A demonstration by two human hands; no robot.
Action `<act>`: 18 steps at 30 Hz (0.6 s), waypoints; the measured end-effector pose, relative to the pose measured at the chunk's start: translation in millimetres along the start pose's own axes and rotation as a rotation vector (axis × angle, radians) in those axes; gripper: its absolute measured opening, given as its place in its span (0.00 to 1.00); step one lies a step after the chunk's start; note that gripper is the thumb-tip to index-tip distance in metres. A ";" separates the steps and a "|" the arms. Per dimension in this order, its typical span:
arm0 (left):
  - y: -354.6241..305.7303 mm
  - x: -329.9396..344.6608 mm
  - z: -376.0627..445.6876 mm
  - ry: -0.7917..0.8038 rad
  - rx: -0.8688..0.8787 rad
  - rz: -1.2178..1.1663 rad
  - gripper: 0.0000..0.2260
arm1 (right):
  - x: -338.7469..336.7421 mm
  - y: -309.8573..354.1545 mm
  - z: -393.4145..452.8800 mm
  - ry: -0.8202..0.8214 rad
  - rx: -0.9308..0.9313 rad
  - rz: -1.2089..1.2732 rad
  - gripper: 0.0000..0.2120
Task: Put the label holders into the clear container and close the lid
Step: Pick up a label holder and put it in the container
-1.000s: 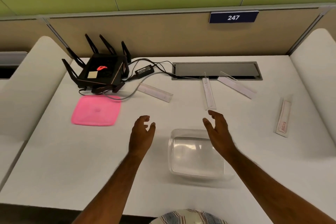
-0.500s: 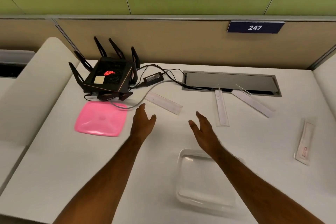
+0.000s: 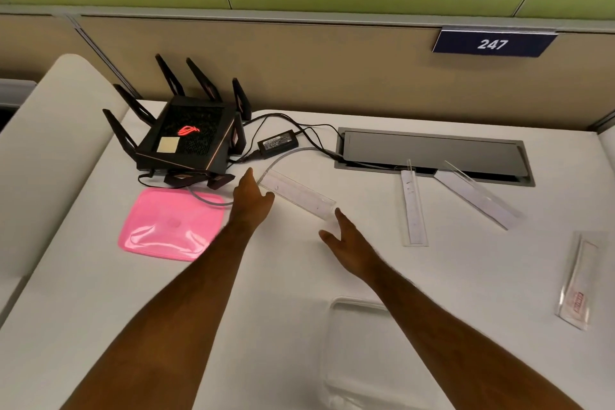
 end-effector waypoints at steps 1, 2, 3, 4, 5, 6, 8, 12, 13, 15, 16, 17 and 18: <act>0.2 0.0 0.8 -0.001 0.001 -0.004 0.36 | 1.4 2.0 0.9 0.004 -0.007 -0.001 0.37; 0.6 0.4 0.7 -0.003 0.004 -0.007 0.36 | 3.8 4.1 1.0 0.009 -0.014 -0.001 0.37; 0.6 1.0 1.2 -0.004 0.007 -0.011 0.36 | 5.9 5.9 2.1 0.014 -0.018 0.006 0.37; 0.6 2.6 4.3 -0.005 0.007 -0.013 0.36 | 7.5 6.2 5.1 0.018 -0.017 0.020 0.37; 0.8 4.5 7.3 -0.007 0.005 -0.013 0.36 | 9.3 5.9 8.2 0.019 -0.011 0.035 0.38; 0.9 5.9 8.9 -0.009 0.005 -0.010 0.37 | 11.4 6.0 9.9 0.017 -0.005 0.051 0.38; 0.8 8.4 10.8 -0.009 0.011 -0.006 0.36 | 14.6 5.8 12.1 0.011 0.009 0.090 0.38; 1.3 12.0 10.7 -0.005 0.035 -0.034 0.36 | 15.9 7.9 11.8 -0.022 0.002 0.144 0.38; 1.4 11.7 10.1 -0.009 0.039 -0.046 0.35 | 15.2 8.9 11.0 -0.028 -0.004 0.155 0.37; 1.1 10.1 8.5 -0.019 0.051 -0.052 0.35 | 13.1 11.3 8.6 -0.041 -0.020 0.172 0.36; 0.7 9.2 7.6 -0.022 0.057 -0.050 0.34 | 11.7 12.2 6.9 -0.048 -0.026 0.179 0.35; 0.2 8.3 6.1 -0.026 0.065 -0.047 0.34 | 10.1 13.3 4.5 -0.059 -0.031 0.188 0.35; -0.3 7.4 4.2 -0.029 0.073 -0.044 0.34 | 8.1 14.5 1.7 -0.075 -0.039 0.199 0.33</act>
Point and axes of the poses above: each hand's wrist, its own z-axis towards the middle knuckle, its own x-axis out of the palm, y = z × x, the point moved 4 cm from there along z, towards the middle knuckle, and after that the axes turned 14 degrees about y, right-handed, at the moved point
